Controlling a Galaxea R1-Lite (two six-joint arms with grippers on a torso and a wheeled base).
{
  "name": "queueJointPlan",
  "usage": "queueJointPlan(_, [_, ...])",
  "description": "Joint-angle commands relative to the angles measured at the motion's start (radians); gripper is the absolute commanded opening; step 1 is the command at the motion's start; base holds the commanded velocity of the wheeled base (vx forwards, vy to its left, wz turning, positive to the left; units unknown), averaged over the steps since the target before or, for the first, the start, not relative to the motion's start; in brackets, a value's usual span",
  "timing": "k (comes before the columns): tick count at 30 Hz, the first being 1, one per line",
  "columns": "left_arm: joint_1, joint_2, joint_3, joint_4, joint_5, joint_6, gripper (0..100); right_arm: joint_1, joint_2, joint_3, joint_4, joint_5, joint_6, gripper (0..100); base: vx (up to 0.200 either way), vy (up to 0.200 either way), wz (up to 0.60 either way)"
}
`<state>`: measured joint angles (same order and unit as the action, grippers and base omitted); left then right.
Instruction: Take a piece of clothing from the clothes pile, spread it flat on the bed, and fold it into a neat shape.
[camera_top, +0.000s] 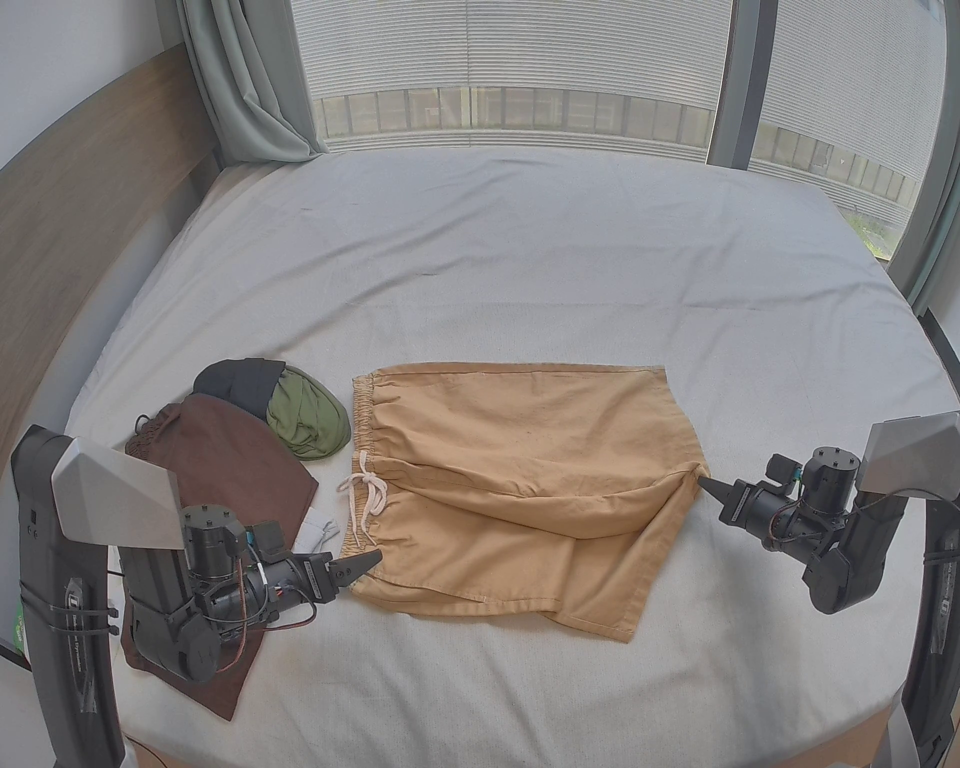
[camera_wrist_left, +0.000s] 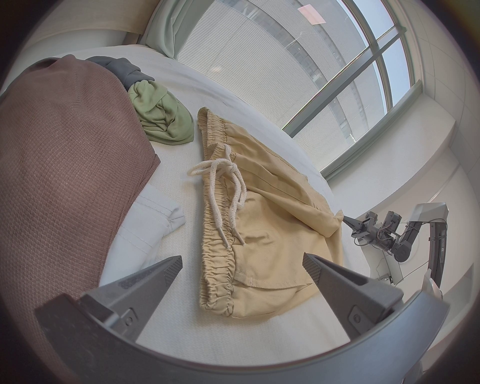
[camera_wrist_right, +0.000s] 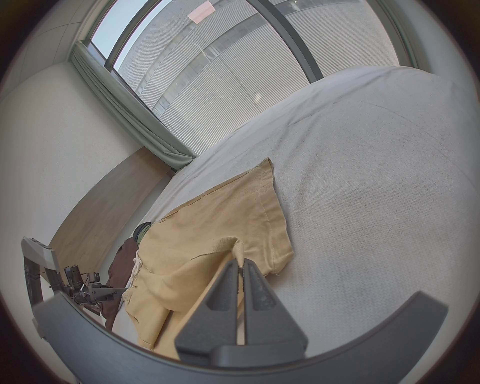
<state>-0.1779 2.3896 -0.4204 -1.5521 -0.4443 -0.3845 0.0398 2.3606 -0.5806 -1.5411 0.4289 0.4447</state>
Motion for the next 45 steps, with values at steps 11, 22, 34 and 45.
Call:
queueJointPlan(11, [0.0,0.0,-0.001,0.0,-0.001,-0.001,100,-0.001,-0.004,0.018,-0.002,0.001,-0.018,100,0.0,0.0,0.0])
queueJointPlan(22, [-0.002,0.002,-0.001,0.0,-0.001,-0.001,100,0.023,-0.069,0.232,-0.001,0.094,-0.139,100,0.0,0.0,0.0])
queueJointPlan(34, [0.0,0.002,-0.003,0.0,-0.001,-0.001,100,0.084,-0.05,0.314,-0.001,0.148,-0.141,100,0.0,0.0,0.0])
queueJointPlan(45, [0.0,0.002,-0.004,0.0,-0.001,-0.001,100,0.153,0.039,0.301,-0.001,0.137,-0.135,100,0.0,0.0,0.0])
